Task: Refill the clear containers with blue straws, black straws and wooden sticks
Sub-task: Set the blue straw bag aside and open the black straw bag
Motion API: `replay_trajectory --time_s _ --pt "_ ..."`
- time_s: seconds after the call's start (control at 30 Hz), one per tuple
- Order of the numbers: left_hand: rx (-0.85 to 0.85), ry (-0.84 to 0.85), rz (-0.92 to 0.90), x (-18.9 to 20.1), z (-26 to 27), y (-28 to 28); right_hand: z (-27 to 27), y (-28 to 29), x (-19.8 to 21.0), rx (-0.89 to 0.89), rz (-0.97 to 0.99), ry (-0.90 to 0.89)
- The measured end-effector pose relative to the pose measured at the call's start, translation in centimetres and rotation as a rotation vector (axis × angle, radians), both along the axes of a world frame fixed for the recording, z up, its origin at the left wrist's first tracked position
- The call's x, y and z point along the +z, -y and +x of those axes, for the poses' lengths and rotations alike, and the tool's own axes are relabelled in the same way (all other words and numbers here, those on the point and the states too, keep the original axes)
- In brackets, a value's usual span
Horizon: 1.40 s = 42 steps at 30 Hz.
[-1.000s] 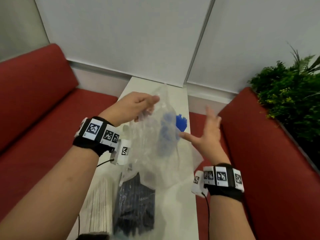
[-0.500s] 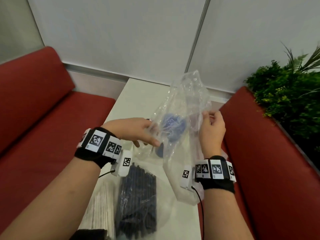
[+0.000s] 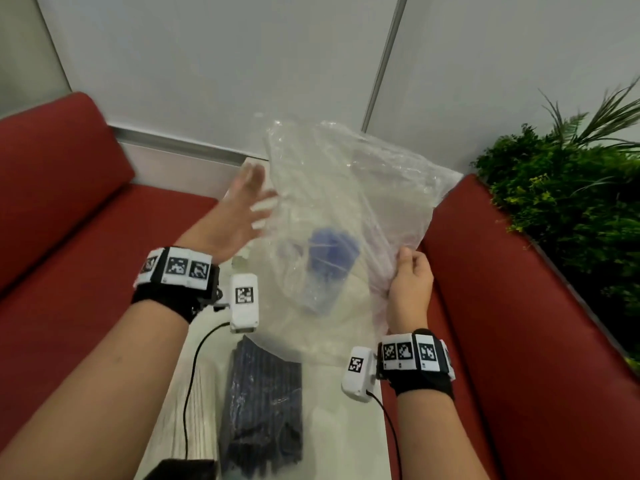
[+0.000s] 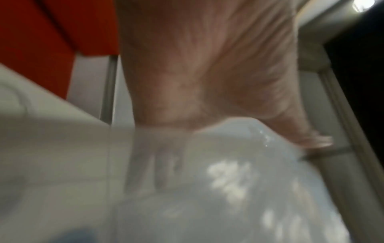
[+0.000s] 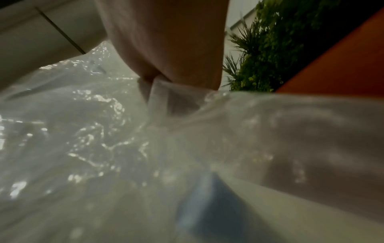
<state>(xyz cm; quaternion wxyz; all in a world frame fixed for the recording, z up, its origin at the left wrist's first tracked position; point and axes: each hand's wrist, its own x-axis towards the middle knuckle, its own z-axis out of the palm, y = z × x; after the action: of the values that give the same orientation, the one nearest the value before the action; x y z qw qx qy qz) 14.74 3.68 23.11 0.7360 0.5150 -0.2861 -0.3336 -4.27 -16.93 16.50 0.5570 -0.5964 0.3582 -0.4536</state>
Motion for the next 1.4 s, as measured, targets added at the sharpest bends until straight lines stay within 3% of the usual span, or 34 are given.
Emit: replay_trajectory --time_s 0.07,0.13,0.27,0.37,0.43,0.5,0.57,0.63,0.77,0.83,0.93,1.0,1.07,1.13,1.23,1.3,1.4 --pt "-0.26 0.12 0.207 -1.5 -1.4 -0.4 0.0 -0.5 -0.1 0.025 0.051 0.022" --pt "-0.266 0.189 0.278 -2.6 -1.8 -0.2 -0.4 -0.4 -0.3 0.043 0.076 0.01" --pt "0.235 0.293 0.385 -3.9 -0.9 -0.1 -1.4 0.6 -1.0 -0.026 0.05 0.009" --pt "0.441 0.308 0.403 -4.9 -1.1 0.5 -1.3 0.7 -1.4 -0.06 0.035 0.007" --pt "0.493 0.316 0.378 -5.1 -1.2 0.8 -1.7 1.0 -1.4 0.116 0.087 0.071" --pt "0.339 0.245 0.311 -4.8 -0.9 0.5 -2.3 1.6 -1.6 0.45 0.137 0.07" --pt "0.067 0.143 0.274 -4.5 -0.4 -0.3 -3.1 2.4 -1.9 0.661 0.176 0.032" --pt "-0.077 0.143 0.26 -4.3 -0.2 -1.1 -3.8 3.0 -2.3 0.706 0.237 0.071" --pt "0.048 0.133 0.159 -4.3 -0.5 -1.6 -4.9 3.6 -2.9 0.759 0.281 0.066" --pt "-0.019 0.127 0.109 -4.4 -0.8 -1.8 -5.1 3.4 -3.1 0.855 0.377 0.059" --pt "-0.051 0.22 0.137 -4.5 -0.8 -2.0 -5.9 4.2 -3.9 0.733 0.026 -0.191" --pt "-0.041 0.358 0.219 -4.1 -0.6 -1.7 -6.7 5.4 -4.0 0.605 -0.05 -0.332" --pt "-0.12 0.477 0.288 -3.3 -1.0 -1.0 -6.7 5.7 -3.1 0.576 -0.062 -0.247" --pt "-0.275 0.591 0.337 -2.4 -2.3 0.4 -5.0 4.3 -1.6 0.777 -0.101 -0.227" --pt "-0.464 0.654 0.335 -1.6 -5.0 3.1 -1.9 0.3 -1.8 1.034 -0.188 -0.583" --pt "-0.359 0.615 0.291 -0.8 -5.6 3.8 -1.3 -0.9 -3.2 0.996 -0.019 -0.606" --pt "0.006 0.503 0.157 0.8 -3.7 3.0 -2.8 0.2 -5.5 0.717 0.04 -0.629"
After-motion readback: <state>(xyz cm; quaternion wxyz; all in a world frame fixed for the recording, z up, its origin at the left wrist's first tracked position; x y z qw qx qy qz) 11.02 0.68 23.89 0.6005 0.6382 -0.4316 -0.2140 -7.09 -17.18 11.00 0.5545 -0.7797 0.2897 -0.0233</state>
